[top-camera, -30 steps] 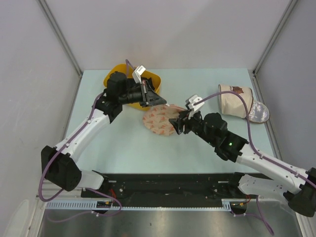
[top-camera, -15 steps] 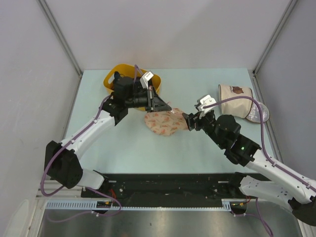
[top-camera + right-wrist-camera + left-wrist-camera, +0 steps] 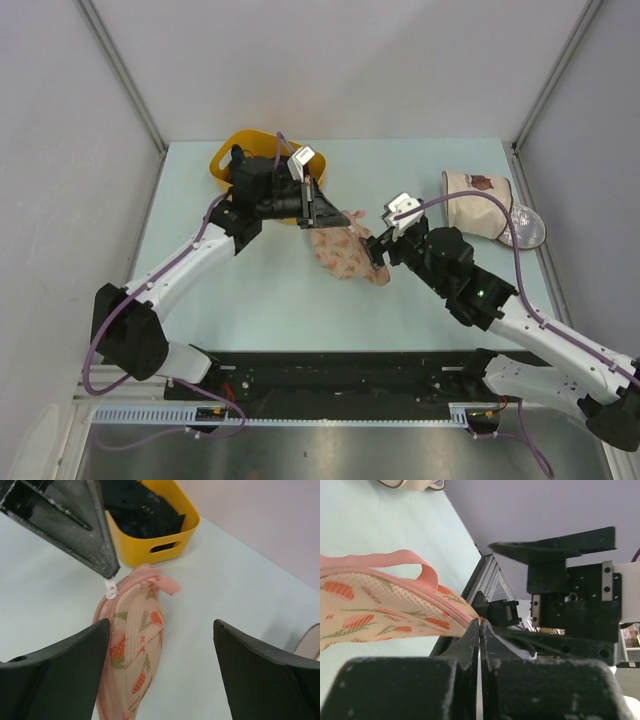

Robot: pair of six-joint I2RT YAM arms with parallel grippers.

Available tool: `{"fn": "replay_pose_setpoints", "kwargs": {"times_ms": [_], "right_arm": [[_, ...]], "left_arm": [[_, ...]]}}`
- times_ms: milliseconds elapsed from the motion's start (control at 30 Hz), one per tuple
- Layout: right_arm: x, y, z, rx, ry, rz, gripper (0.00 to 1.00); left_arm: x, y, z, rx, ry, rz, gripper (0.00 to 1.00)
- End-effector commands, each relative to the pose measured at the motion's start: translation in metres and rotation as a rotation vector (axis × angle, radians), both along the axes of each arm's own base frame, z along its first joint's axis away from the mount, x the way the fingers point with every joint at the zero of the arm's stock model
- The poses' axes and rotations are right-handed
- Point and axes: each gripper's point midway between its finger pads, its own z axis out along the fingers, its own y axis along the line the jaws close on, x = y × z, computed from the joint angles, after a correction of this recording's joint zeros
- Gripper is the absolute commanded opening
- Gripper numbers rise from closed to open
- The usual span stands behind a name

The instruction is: Unzip the laundry bag and remove the bra

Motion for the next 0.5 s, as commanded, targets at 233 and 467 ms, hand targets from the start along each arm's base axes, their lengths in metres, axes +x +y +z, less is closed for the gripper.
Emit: {"fn": "replay_pose_setpoints", "kwargs": {"times_ms": [233,467], "right_arm": [[-0.012,0.034,0.014,0.025,0.030,0.154,0.90],[-0.016,0.035,0.039,0.197,0.070,0.060,0.91]], "left_arm": [[-0.012,-0.001,0.014,-0.013,-0.061,-0.031,0.00],[-0.007,-0.002,0.016,-0.011,-0.063,0.004,0.00]]}}
